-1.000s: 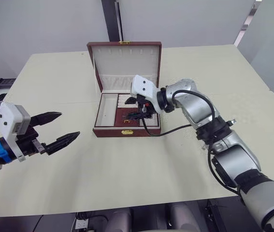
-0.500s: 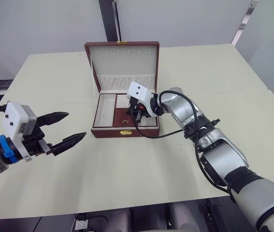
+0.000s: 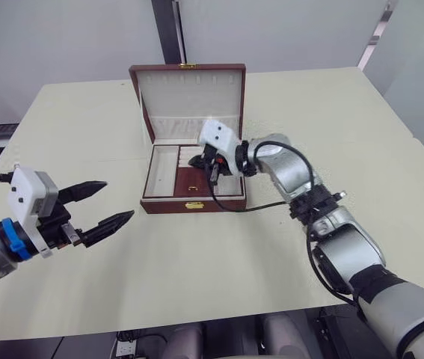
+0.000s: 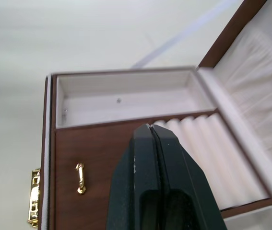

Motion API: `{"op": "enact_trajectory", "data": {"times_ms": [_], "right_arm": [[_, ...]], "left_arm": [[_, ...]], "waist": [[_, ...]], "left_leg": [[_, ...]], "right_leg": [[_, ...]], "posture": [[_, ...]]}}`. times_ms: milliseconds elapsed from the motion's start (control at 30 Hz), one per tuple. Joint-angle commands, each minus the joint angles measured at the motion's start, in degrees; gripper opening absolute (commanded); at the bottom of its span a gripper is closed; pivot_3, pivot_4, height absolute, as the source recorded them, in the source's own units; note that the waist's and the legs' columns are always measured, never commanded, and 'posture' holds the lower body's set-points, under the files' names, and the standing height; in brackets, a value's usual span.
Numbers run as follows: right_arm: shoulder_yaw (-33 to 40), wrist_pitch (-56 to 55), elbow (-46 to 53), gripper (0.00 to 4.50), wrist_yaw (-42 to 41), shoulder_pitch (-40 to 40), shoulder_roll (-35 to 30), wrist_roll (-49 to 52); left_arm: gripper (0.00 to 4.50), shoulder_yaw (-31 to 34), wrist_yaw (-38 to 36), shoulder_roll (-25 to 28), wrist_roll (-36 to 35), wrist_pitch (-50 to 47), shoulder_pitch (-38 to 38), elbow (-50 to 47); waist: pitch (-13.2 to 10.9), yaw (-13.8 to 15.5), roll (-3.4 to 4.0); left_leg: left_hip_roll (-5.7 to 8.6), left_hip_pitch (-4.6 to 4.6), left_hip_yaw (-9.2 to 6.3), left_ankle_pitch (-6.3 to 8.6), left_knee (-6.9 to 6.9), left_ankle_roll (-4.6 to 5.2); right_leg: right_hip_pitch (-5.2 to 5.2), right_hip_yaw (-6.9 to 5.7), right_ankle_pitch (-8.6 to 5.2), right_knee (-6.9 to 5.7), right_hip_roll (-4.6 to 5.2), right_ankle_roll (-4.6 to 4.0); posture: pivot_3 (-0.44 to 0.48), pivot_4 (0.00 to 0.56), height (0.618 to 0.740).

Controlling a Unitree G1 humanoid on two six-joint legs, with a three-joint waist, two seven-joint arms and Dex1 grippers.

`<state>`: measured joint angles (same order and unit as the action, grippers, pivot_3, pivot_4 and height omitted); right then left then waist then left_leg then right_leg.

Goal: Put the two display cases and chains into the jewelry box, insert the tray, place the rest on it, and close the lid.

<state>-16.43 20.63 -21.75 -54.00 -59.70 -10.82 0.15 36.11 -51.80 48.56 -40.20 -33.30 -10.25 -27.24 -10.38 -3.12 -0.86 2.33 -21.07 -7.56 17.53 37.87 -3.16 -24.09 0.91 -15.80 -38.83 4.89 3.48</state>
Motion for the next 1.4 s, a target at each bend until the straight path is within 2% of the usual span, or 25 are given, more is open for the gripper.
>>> {"op": "enact_trajectory", "data": {"times_ms": [33,200,333,500,733,833,900,1300,1400], "right_arm": [[5.46,-0.48,13.28,0.01,-0.93,5.2,-5.24,3.98],[13.15,0.17,25.01,0.01,1.04,15.15,-13.81,6.97],[19.47,0.64,30.59,0.01,3.17,23.99,-19.75,8.76],[30.38,-1.67,32.07,0.01,7.16,37.04,-26.22,8.92],[41.81,-5.88,31.95,0.01,11.47,55.21,-27.97,9.43],[43.8,-6.01,31.81,0.54,11.91,60.09,-27.72,10.27],[44.68,-6.22,31.3,1.05,12.57,62.03,-27.33,10.78],[47.71,-8.88,31.67,4.47,18.97,67.28,-25.19,11.4],[47.61,-9.76,31.11,4.47,18.86,68.13,-25.65,11.35]], "left_arm": [[4.5,3.81,1.06,-1.59,0.51,0.73,-3.17,-0.05],[4.5,5.2,3.59,-5.6,4.63,5.36,-6.53,3.95],[4.5,7.0,6.83,-10.04,6.98,9.87,-8.21,7.02],[4.5,8.74,10.47,-15.99,9.84,15.78,-12.32,9.18],[4.5,9.03,11.78,-20.63,11.64,20.91,-18.72,12.23],[4.5,8.38,11.42,-21.15,11.33,21.48,-20.04,12.64],[4.5,8.11,11.52,-21.16,11.25,21.76,-20.23,13.0],[4.5,8.72,11.81,-18.25,10.37,20.39,-18.92,13.27],[4.5,8.7,12.34,-18.32,9.86,20.32,-18.75,12.77]], "waist": [[0.01,0.24,-0.01],[0.01,0.49,-0.01],[0.01,1.02,-0.03],[0.01,1.44,-0.05],[0.02,1.56,-0.07],[0.02,1.53,-0.08],[0.02,1.51,-0.07],[0.07,1.48,-0.13],[0.09,1.48,-0.11]], "left_leg": [[0.0,0.0,0.0,0.0,0.0,0.0],[0.03,0.04,0.04,0.08,0.02,0.14],[0.03,0.03,0.11,0.09,0.02,0.16],[0.02,0.06,0.16,0.11,0.02,0.19],[0.01,0.35,0.28,0.14,0.02,0.26],[0.0,0.38,0.28,0.14,0.04,0.27],[0.0,0.42,0.28,0.14,0.04,0.27],[0.0,0.42,0.26,0.14,0.04,0.27],[0.01,0.44,0.31,0.14,0.04,0.27]], "right_leg": [[0.02,-0.01,0.0,0.01,0.02,0.0],[0.05,-0.02,0.0,-0.04,0.0,0.0],[0.08,-0.01,0.0,-0.01,-0.01,0.0],[0.18,0.0,0.0,0.09,0.01,0.0],[0.77,-0.2,-0.01,0.32,-0.01,0.03],[0.81,-0.21,-0.01,0.31,-0.01,0.04],[0.85,-0.21,-0.02,0.31,-0.02,0.04],[0.87,-0.21,-0.02,0.31,-0.03,0.05],[0.87,-0.17,-0.02,0.31,-0.03,0.05]], "posture": [[0.0,0.15,0.74],[0.0,0.15,0.74],[0.0,0.15,0.74],[0.0,0.15,0.74],[0.0,0.15,0.74],[0.0,0.15,0.74],[0.0,0.15,0.74],[0.0,0.15,0.74],[0.0,0.15,0.74]]}}
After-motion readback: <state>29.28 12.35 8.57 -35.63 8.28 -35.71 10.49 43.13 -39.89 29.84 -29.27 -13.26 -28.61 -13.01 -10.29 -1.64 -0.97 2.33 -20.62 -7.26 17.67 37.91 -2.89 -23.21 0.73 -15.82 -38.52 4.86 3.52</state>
